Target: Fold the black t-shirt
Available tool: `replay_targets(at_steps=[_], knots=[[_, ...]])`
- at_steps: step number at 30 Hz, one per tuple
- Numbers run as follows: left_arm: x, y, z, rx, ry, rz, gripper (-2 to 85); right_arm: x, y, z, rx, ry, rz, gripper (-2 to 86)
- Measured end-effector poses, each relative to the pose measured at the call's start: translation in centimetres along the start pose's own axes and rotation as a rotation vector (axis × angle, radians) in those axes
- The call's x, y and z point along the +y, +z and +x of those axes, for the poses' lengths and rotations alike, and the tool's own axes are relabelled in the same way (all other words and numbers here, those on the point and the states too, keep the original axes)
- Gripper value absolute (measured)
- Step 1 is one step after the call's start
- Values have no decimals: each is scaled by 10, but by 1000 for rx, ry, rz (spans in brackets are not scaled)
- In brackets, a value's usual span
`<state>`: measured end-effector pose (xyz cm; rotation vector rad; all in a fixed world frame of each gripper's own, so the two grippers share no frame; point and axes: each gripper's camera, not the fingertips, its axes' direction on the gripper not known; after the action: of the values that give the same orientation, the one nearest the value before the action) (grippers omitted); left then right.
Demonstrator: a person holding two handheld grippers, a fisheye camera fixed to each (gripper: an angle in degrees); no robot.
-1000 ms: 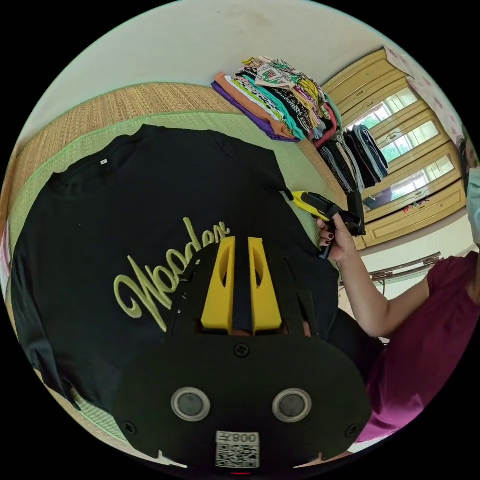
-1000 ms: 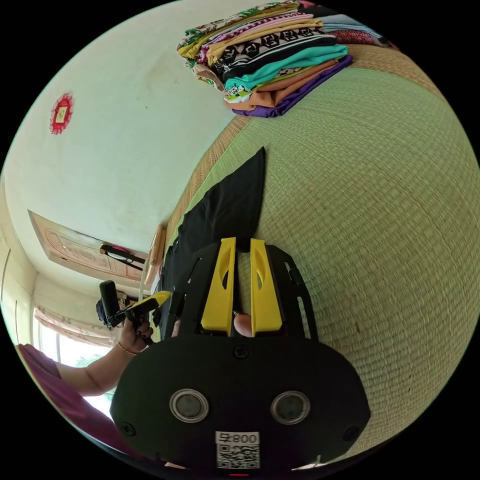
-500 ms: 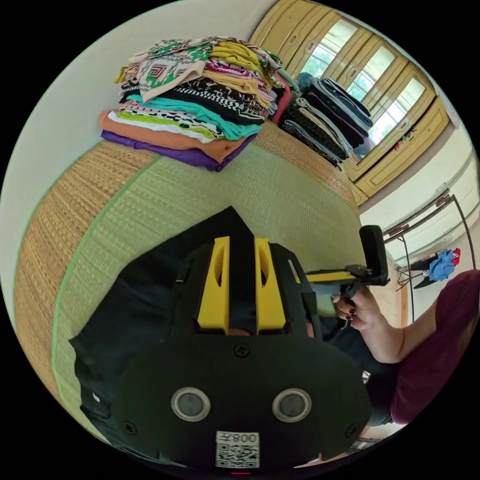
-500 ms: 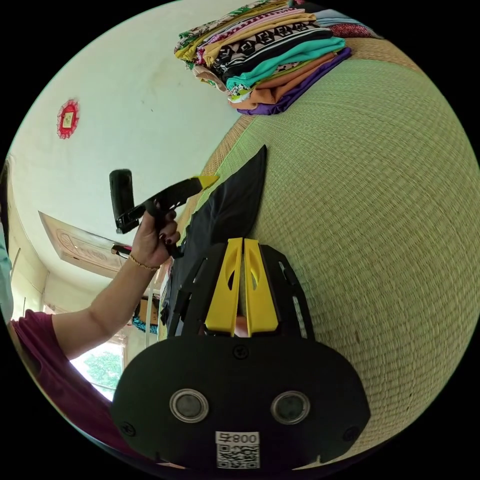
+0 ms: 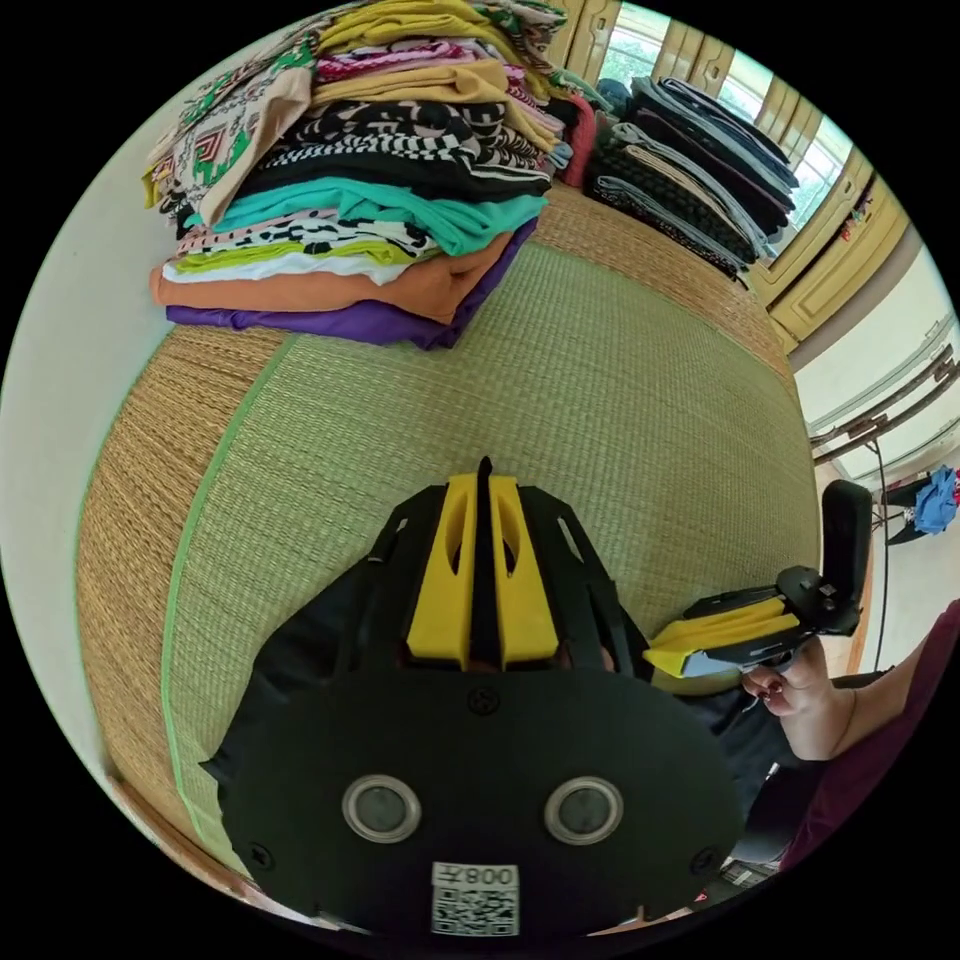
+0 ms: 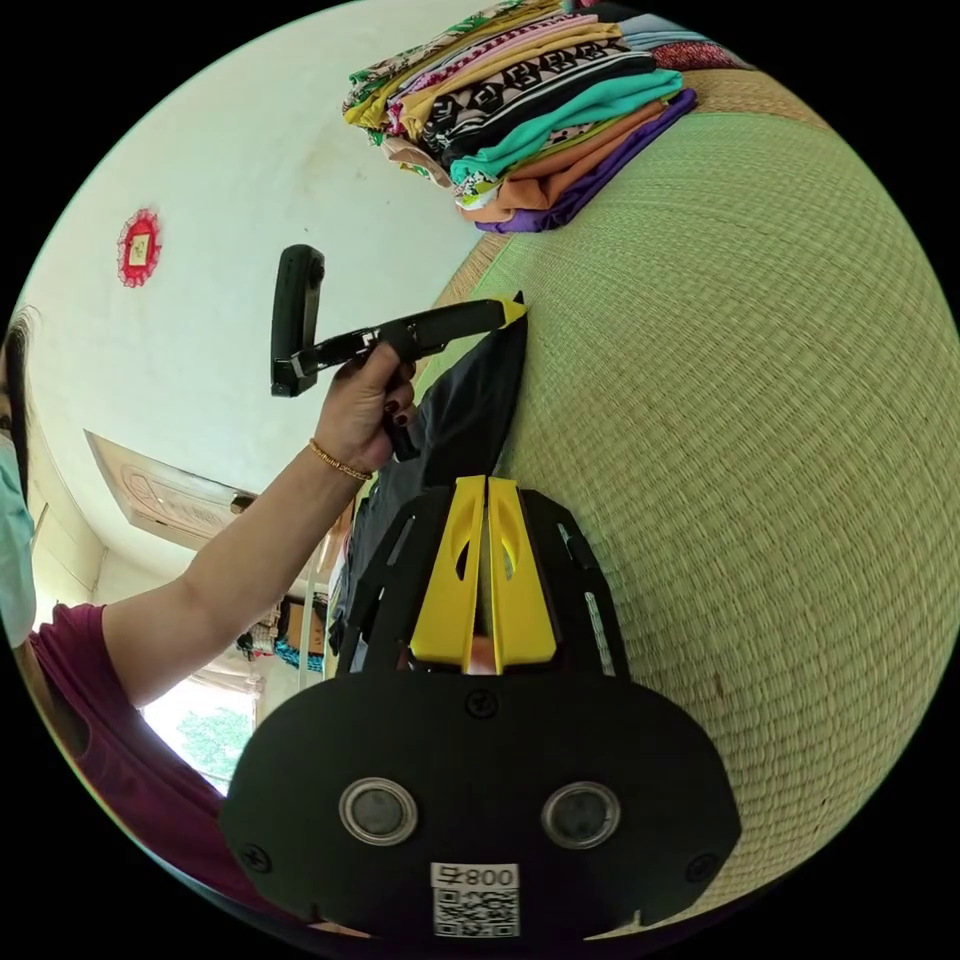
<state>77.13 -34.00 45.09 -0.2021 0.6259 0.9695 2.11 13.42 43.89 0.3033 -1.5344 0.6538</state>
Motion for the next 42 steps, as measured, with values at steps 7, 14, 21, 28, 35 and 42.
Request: replay_targets(at_steps=[7, 14, 21, 28, 35, 42], knots=[[82, -87, -51, 128, -191, 327, 23, 3, -9, -24, -140, -113, 87, 1], [210, -116, -107, 177, -430, 398, 22, 6, 35, -66, -228, -290, -70, 1], [269, -98, -133, 194, -544, 358, 27, 9, 74, -81, -154, -342, -192, 1], [310, -103, -148, 128, -628, 317, 38, 10, 108, -93, -101, -382, -298, 1], [331, -132, -137, 83, -639, 362, 33, 10, 139, -107, -166, -456, -410, 1], [289, -130, -105, 100, -449, 285, 19, -5, 112, -98, 4, -397, -147, 0]])
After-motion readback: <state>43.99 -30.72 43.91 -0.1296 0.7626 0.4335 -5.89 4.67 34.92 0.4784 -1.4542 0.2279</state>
